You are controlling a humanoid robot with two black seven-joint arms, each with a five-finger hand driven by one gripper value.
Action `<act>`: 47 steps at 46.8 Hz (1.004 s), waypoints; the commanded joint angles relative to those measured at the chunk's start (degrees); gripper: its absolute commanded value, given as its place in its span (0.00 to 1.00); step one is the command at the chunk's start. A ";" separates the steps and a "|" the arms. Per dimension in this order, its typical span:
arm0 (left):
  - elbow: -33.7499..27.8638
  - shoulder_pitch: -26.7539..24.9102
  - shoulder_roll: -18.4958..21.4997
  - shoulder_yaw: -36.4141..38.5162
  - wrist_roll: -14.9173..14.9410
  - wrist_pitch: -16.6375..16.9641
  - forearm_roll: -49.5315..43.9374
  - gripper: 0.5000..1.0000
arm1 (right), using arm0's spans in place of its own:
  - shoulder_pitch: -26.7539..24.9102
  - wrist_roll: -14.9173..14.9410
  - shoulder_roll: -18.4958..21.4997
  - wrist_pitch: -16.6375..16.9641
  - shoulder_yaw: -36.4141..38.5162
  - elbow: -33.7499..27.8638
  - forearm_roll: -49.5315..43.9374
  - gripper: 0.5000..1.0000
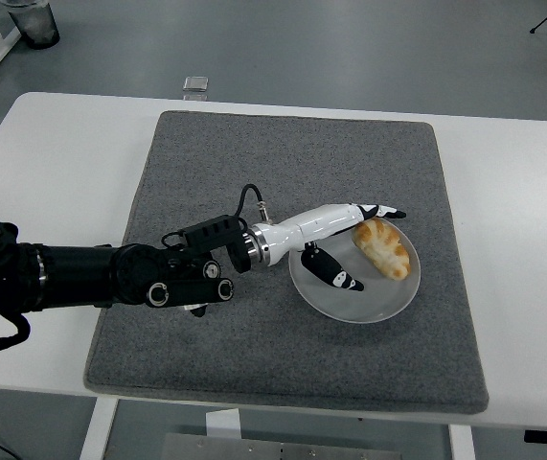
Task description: Place the bread on the plate
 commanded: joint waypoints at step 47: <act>4.11 -4.64 11.44 -28.38 0.88 -26.55 -29.25 0.98 | 0.09 0.00 0.00 0.00 0.00 0.03 0.01 0.90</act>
